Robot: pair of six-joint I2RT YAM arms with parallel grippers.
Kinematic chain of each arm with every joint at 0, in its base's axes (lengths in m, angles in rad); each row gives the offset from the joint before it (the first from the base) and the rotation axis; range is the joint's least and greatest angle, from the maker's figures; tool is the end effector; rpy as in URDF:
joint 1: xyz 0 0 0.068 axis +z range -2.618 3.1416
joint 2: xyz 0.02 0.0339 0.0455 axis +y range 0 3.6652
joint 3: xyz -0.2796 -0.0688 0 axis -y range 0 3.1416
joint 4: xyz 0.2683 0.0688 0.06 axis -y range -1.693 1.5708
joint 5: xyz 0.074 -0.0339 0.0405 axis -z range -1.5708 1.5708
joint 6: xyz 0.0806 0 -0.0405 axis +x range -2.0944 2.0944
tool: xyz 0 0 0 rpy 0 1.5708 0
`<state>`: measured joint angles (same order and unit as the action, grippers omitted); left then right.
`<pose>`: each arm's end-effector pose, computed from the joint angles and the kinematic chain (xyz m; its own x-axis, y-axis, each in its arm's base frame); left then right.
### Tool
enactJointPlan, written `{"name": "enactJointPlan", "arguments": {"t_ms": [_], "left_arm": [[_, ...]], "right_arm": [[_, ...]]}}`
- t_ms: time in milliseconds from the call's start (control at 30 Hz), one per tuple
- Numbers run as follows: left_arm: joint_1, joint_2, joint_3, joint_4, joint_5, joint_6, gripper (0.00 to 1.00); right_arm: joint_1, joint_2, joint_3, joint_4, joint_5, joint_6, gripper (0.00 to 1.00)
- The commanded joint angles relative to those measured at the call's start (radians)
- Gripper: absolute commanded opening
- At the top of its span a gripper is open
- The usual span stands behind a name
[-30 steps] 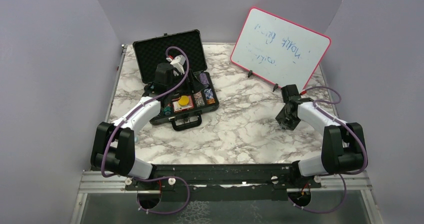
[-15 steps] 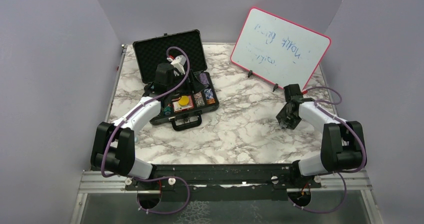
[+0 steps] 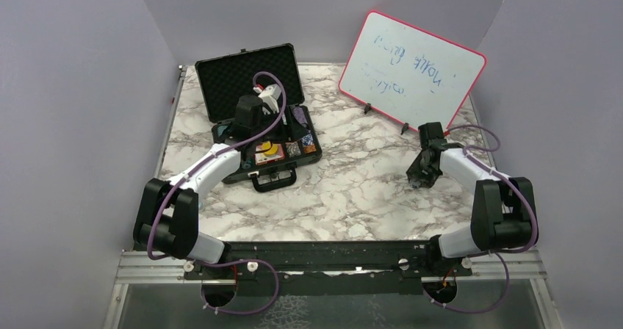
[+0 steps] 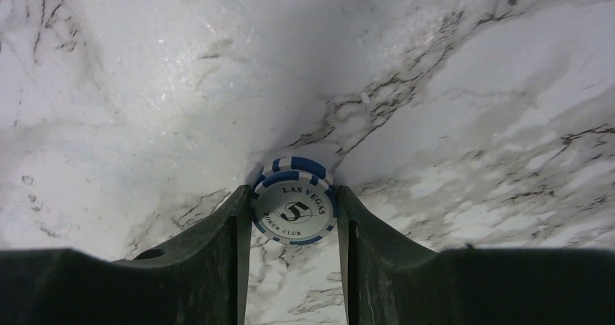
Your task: Pack up texas hold em set
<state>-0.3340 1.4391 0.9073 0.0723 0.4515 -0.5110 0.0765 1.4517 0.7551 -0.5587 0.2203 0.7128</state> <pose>0.3440 -0.1566 0.2414 -0.6904 -0.2262 -0.6871 0.3746 0.7008 -0.6071 0.2790 0.0037 0.1199 -0.7217 0.5847 -0.3706 0.6146 0.7875 0.0458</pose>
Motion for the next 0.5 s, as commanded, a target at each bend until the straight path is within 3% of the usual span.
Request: {"name": "enactJointPlan", "arguments": {"t_ms": [0,300,467], "left_arm": [[-0.053,-0.008,-0.011,0.037,-0.033,0.014,0.61],[-0.150,0.023,-0.075,0.190,-0.049,-0.043,0.61],[-0.194,0.080,-0.065,0.213,-0.046,-0.079,0.61]], "right_arm": [[0.008,-0.026,-0.010,-0.027,-0.123,0.026,0.20],[0.070,-0.080,-0.008,-0.020,-0.221,0.134,0.19],[0.100,-0.067,0.016,-0.027,-0.161,0.171,0.19]]}}
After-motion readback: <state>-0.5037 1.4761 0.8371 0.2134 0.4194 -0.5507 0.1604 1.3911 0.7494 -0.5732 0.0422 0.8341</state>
